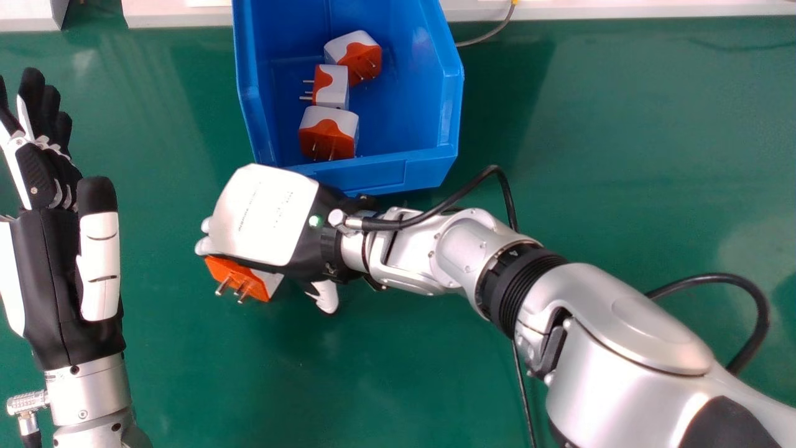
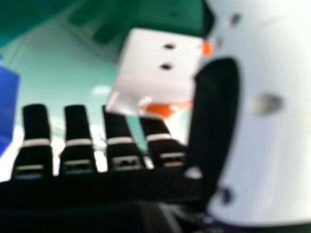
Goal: Pick all objects and put in blue box
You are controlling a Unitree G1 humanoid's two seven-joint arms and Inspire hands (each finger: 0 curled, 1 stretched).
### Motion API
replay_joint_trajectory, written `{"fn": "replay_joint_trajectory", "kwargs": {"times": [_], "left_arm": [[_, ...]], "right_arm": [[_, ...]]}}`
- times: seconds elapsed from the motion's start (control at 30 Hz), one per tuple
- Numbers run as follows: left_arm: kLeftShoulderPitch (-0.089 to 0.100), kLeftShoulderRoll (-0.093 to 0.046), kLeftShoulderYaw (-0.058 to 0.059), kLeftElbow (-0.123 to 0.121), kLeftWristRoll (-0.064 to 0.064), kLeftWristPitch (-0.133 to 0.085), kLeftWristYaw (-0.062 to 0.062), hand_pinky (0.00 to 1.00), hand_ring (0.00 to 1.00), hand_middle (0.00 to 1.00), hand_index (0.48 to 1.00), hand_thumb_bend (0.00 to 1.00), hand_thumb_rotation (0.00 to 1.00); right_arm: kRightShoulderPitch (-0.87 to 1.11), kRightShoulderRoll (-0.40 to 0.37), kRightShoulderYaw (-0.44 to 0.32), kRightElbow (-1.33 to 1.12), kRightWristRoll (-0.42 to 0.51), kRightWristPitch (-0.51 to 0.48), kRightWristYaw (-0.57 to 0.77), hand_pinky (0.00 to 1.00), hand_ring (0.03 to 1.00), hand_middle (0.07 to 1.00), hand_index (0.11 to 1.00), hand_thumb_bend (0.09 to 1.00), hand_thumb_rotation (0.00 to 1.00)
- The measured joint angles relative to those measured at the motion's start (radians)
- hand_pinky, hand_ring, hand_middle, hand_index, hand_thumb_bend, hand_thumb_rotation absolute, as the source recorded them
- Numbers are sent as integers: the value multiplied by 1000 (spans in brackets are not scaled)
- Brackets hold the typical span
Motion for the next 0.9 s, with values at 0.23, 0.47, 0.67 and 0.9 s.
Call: {"fn": "replay_joint_trajectory", "kwargs": {"times": [0.23,0.47,0.67,0.9], "left_arm": [[1,-3,1,-1,1,0,2,1000,1000,1000,944,627,866],[4,-14,2,-10,6,0,3,1000,1000,1000,939,641,854],[4,-15,3,-10,10,0,4,1000,1000,1000,937,648,851],[4,-15,5,-10,9,-2,4,1000,1000,1000,936,651,847]], "right_arm": [[2,0,-6,-4,32,5,59,730,811,825,796,967,145],[3,0,10,-8,31,-3,63,718,799,818,789,965,130],[5,0,26,-9,27,-4,42,697,780,798,778,962,124],[9,0,80,-9,-10,-13,-68,522,619,664,640,794,70]]}}
